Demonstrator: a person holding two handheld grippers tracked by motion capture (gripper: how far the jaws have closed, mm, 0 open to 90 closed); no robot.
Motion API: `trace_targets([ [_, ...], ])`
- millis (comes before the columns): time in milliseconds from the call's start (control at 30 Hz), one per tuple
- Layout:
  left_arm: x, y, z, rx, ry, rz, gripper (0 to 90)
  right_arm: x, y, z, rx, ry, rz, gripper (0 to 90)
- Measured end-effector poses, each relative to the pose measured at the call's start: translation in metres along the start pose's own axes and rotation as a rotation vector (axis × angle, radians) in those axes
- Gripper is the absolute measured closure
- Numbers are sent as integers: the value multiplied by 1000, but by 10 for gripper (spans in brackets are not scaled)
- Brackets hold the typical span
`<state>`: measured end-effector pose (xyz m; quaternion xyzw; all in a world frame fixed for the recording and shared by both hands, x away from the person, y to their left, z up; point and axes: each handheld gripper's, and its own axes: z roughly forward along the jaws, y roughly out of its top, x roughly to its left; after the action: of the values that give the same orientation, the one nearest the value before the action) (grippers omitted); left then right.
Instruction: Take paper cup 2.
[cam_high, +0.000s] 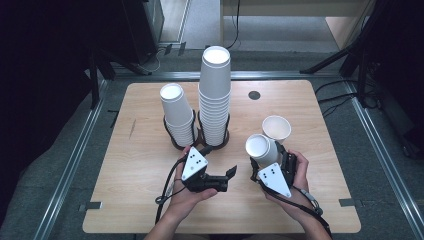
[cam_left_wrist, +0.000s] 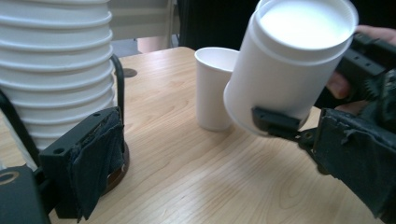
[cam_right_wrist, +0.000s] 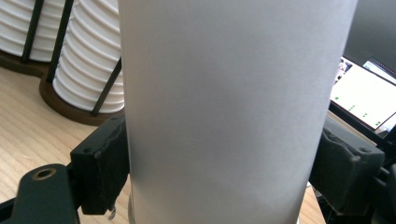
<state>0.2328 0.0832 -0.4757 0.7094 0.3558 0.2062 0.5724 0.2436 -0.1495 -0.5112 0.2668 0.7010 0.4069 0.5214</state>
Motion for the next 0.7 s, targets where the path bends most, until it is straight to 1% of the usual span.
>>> trace_targets([
  [100,-2,0,0,4,-6,5,23,3,0,1,-8,-4,-36,160],
  [167,-3,0,0,9,-21,5,23,5,1,1,-14,-13,-58,161],
  [233,-2,-1,0,12,-25,6,23,6,1,2,-18,-13,-61,162],
  [333,1,-1,-1,15,-37,-11,24,8,1,4,-26,-18,-95,162],
  [367,1,-1,-1,15,-37,-11,24,9,1,4,-31,-17,-103,162],
  [400,2,-1,-2,14,-44,-19,24,9,1,4,-35,-14,-104,162],
  [433,2,-1,-2,14,-44,-19,24,9,1,4,-35,-14,-104,162],
  [467,2,0,-2,13,-51,-22,24,11,1,4,-47,-12,-123,162],
  [533,2,0,-2,16,-63,-25,25,12,1,3,-56,-10,-144,162],
  [633,1,0,-2,23,-81,-26,25,15,2,2,-73,-6,-166,162],
  [667,1,0,-2,23,-81,-26,25,15,2,2,-73,-6,-166,162],
  [700,0,0,-2,23,-92,-25,30,16,2,2,-79,-8,-195,161],
])
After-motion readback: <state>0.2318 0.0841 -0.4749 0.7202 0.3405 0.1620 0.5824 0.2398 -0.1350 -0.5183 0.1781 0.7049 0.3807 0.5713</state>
